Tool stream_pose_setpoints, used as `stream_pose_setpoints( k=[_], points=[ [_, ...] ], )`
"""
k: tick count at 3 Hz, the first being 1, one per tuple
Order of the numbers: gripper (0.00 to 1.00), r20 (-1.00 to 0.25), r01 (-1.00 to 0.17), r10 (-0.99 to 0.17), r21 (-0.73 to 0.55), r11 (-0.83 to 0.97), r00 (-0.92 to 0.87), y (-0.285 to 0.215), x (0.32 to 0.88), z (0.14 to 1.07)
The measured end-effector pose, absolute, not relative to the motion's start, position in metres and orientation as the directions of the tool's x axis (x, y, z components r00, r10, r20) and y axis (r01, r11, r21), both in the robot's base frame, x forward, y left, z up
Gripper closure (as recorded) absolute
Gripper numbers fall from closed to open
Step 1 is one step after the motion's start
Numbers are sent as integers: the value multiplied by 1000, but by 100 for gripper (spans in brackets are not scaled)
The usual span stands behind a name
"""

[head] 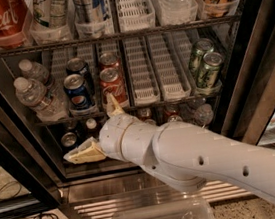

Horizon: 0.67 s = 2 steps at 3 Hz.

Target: Pick pepsi can from middle shelf of fridge

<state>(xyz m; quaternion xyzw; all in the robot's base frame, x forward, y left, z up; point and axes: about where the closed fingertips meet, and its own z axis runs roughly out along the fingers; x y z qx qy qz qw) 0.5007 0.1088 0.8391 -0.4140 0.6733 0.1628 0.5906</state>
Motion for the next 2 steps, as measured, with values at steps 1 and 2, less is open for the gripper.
stream_pose_setpoints(
  k=[1,2],
  points=[
    [9,-943,-732,-324,-276,623,79,133,495,822],
    [15,-942,-707,-313,-304,639,122,159,483,812]
  ],
)
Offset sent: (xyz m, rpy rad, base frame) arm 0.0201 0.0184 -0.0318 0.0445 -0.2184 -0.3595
